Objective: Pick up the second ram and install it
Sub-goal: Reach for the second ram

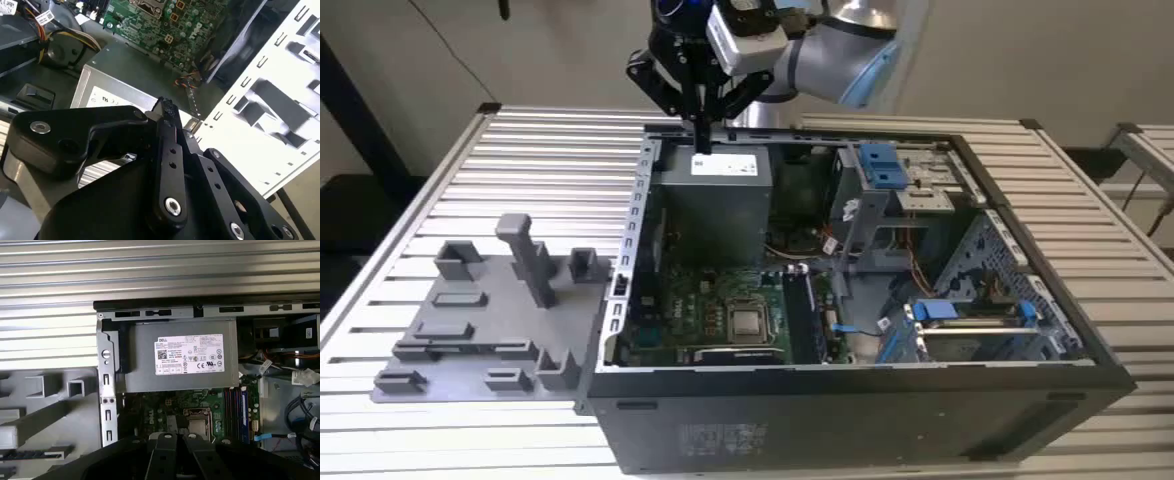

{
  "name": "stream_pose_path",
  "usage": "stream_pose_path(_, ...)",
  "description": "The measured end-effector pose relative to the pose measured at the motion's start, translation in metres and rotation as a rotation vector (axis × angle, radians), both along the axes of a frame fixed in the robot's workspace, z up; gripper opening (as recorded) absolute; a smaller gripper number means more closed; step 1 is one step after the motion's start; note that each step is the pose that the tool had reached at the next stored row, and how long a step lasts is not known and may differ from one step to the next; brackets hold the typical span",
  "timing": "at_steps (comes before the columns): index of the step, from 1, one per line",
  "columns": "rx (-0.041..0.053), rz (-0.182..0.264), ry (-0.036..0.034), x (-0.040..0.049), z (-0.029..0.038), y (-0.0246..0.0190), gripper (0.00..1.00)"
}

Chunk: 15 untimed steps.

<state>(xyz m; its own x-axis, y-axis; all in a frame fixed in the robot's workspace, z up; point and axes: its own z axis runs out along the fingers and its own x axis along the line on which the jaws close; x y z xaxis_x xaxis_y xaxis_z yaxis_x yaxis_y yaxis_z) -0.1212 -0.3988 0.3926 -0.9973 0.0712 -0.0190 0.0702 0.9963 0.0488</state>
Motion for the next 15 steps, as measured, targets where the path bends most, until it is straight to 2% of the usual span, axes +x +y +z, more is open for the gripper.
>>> stream_pose_path(9,-0.0001,0.000,0.0000,-0.0003,0.0000,0.0000,0.11)
stream_pose_path(15,-0.0001,0.000,0.0000,-0.0048,0.0000,0.0000,0.11)
